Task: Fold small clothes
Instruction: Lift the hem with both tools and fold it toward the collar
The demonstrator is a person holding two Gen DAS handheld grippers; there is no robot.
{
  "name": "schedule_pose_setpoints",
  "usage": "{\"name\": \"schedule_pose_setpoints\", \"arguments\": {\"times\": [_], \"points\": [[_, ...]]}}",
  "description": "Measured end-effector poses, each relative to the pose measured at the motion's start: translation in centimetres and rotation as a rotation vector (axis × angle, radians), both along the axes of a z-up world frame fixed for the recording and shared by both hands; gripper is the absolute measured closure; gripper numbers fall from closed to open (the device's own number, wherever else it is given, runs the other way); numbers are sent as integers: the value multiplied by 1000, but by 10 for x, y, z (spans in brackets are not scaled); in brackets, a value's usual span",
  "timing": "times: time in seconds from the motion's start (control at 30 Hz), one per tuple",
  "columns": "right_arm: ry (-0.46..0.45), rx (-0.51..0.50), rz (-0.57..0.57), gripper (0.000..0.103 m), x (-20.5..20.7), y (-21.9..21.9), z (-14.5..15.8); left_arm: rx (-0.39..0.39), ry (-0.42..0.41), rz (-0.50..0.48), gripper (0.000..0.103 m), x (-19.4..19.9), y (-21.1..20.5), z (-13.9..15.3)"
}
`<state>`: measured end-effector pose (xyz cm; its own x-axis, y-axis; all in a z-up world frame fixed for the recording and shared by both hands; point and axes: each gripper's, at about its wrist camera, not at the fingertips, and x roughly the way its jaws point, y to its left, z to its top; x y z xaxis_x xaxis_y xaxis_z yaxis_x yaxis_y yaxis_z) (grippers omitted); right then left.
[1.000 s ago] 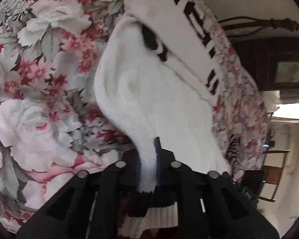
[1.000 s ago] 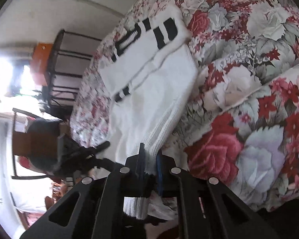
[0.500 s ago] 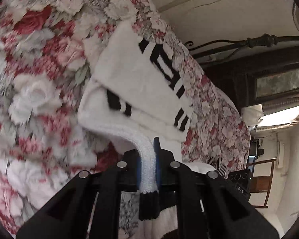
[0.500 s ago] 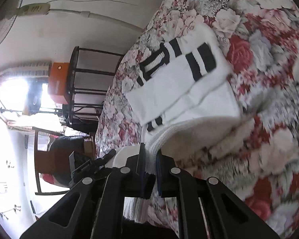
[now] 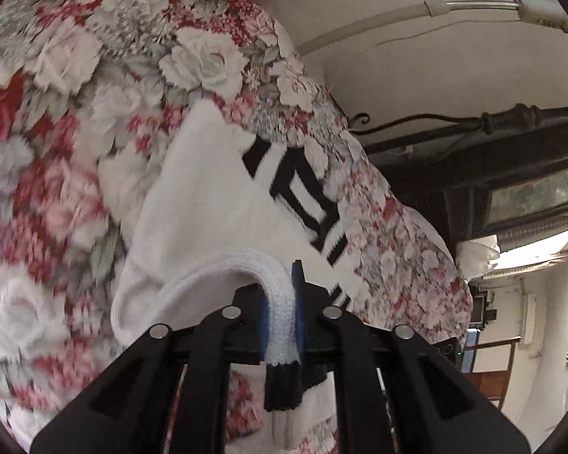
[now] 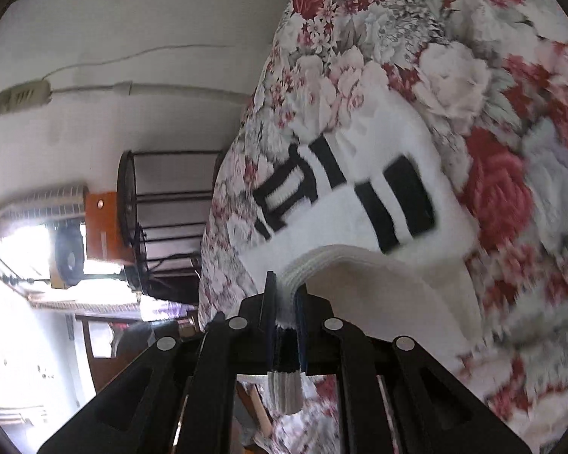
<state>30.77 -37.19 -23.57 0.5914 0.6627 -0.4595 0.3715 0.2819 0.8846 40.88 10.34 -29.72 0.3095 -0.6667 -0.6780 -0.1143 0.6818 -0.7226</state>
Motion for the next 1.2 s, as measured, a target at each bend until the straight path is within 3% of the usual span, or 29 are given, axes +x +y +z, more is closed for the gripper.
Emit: {"name": "schedule_pose_setpoints", "arguments": {"times": [0.27,0.3,0.33,0.37,0.47,0.57,0.6,0.63,0.83,0.93,1.0,1.03,1.07,1.1,1.13,1.2], "points": [[26,-28,-52,91,51,-6,-27,11,14,37,93,51,-2,-24],[51,-36,-62,85,54,-9,-34,52,32,38,93,56,-4,-32],[86,-56,-73,56,55,-13,-42,95,69,47,92,58,-4,-40],[132,-75,-92,44,55,-19,-51,112,98,56,91,59,-3,-47],[129,18,-111,42,52,-27,-58,57,141,43,85,57,0,-55],[49,114,-48,43,53,-18,-46,5,94,22,51,53,1,-37],[38,111,-15,43,54,-13,-42,-7,78,10,36,52,0,-31],[53,83,40,42,54,-3,-38,-13,73,-3,29,51,-2,-28],[113,-4,205,41,54,26,-43,73,178,-92,29,42,-18,-48],[153,-34,250,38,61,32,-52,15,241,-166,29,42,-32,-65],[119,20,290,41,71,38,-58,-121,220,-175,30,46,-37,-65],[54,72,242,51,76,31,-55,-250,159,-119,30,51,-29,-57],[-63,123,86,52,76,6,-45,-301,110,-68,30,53,-19,-49],[-118,79,-45,51,71,-21,-32,-304,54,10,29,55,-3,-40],[-123,-8,-113,50,67,-39,-21,-258,20,80,28,55,11,-32],[-113,-120,-172,49,58,-57,-11,-158,14,141,27,54,29,-26]]}}
